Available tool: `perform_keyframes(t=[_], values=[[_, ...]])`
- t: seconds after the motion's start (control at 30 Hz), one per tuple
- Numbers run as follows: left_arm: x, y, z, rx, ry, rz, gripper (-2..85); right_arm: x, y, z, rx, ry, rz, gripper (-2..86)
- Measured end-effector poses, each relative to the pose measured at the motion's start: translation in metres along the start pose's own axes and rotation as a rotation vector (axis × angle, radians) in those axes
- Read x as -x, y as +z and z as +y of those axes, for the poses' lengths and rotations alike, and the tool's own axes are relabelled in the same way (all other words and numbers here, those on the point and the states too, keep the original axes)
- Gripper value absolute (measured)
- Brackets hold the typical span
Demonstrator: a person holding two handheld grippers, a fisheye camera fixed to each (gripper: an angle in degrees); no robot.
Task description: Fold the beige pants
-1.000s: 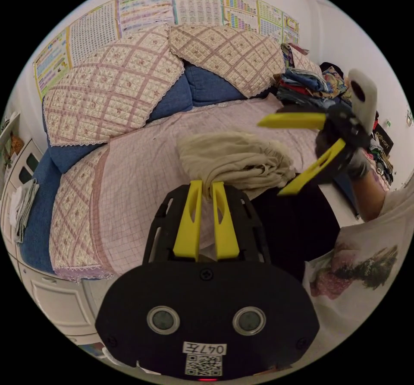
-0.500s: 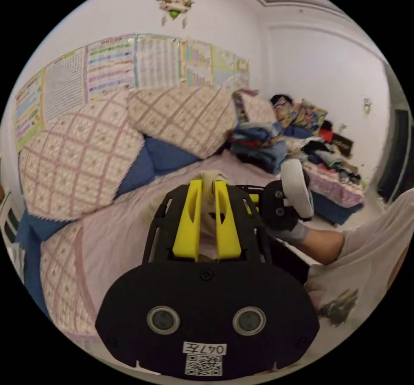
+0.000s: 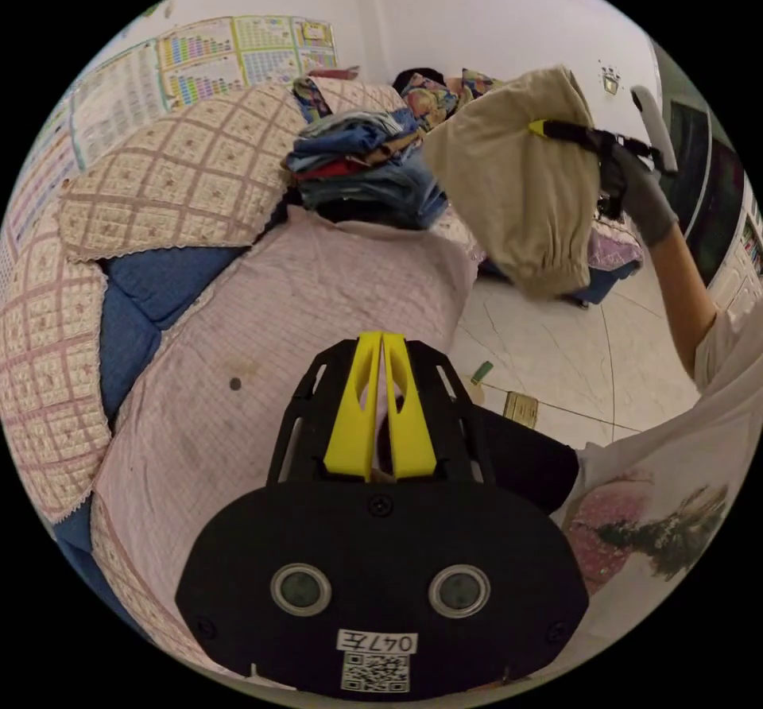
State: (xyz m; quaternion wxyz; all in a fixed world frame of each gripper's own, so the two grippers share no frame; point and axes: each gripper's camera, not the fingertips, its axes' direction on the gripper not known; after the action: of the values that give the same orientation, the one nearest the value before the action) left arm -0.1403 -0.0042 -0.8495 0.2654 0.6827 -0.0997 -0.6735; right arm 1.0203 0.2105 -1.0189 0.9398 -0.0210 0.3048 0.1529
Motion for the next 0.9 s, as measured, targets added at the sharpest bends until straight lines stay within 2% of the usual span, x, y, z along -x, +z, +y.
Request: perform_keyframes(t=[0.17,0.23,0.33,0.4,0.5,0.57,0.6,0.73,0.8,0.9], values=[[-0.022,0.047,0.015,0.047,-0.052,-0.067,-0.9,-0.103,0.033,-0.06,-0.024,-0.045,0.397,1.6],[-0.025,0.058,0.024,0.045,-0.081,-0.089,-0.9,-0.134,0.075,-0.105,0.006,-0.124,0.581,1.9],[-0.027,0.077,0.037,0.054,-0.143,-0.094,-0.9,-0.161,0.159,-0.155,0.069,-0.208,0.717,2.9],[-0.027,0.091,0.043,0.078,-0.181,-0.061,-0.9,-0.174,0.222,-0.177,0.139,-0.192,0.685,4.3],[-0.032,0.112,0.05,0.121,-0.214,-0.039,-0.9,-0.194,0.325,-0.185,0.323,0.035,0.353,9.2],[-0.042,0.118,0.057,0.146,-0.214,-0.057,-0.9,-0.192,0.351,-0.175,0.282,0.142,0.249,10.3],[-0.044,0.118,0.059,0.15,-0.213,-0.065,-0.9,-0.184,0.353,-0.168,0.215,0.164,0.254,10.0],[-0.054,0.105,0.076,0.119,-0.247,-0.078,-0.9,-0.15,0.319,-0.157,0.024,0.091,0.504,7.6],[-0.057,0.101,0.081,0.087,-0.271,-0.048,-0.9,-0.135,0.282,-0.161,-0.095,0.096,0.46,6.8],[-0.066,0.093,0.083,0.059,-0.289,0.006,-0.9,-0.085,0.218,-0.176,-0.264,-0.015,0.289,5.7]])
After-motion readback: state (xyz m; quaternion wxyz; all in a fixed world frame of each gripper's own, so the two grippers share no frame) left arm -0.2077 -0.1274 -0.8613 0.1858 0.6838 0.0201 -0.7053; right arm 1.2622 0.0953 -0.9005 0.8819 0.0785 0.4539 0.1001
